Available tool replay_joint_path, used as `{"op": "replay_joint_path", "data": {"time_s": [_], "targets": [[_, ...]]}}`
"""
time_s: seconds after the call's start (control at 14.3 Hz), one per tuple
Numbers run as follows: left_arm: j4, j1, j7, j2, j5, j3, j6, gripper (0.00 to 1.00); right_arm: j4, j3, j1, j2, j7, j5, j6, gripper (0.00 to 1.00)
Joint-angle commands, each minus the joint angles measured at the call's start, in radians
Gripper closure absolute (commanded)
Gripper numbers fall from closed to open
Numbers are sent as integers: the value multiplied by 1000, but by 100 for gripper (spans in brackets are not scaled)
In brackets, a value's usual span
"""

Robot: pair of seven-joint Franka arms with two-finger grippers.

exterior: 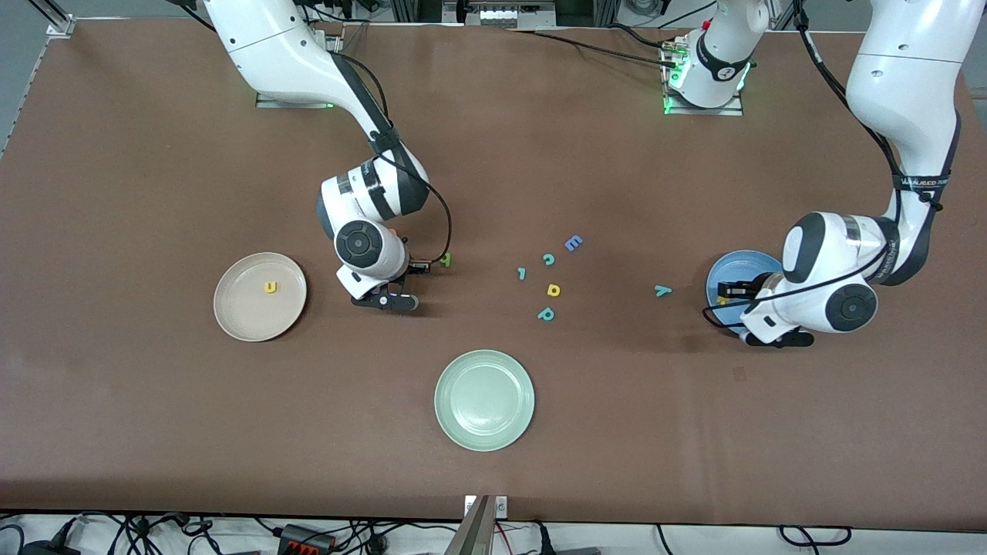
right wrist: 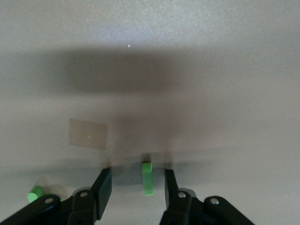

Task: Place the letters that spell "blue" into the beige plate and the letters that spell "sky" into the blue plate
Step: 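Grasp the teal y with the left gripper while the right grasps green l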

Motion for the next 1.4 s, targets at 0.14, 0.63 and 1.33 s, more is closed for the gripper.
{"op": "replay_joint_path", "data": {"time_s": [0.14,0.63,1.33], "targets": [[-22,-17,-107,-45,27,-84,-8,0,-14,-15,15,-3,12,18,1,80],[-99,-58,-201,1,27,-84,199,0,-4,-19,13,-14,12,21,3,100],[-140,-70,-212,38,27,-84,326,26,-62,-344,10,-121,-235,-10,-167,100]]}}
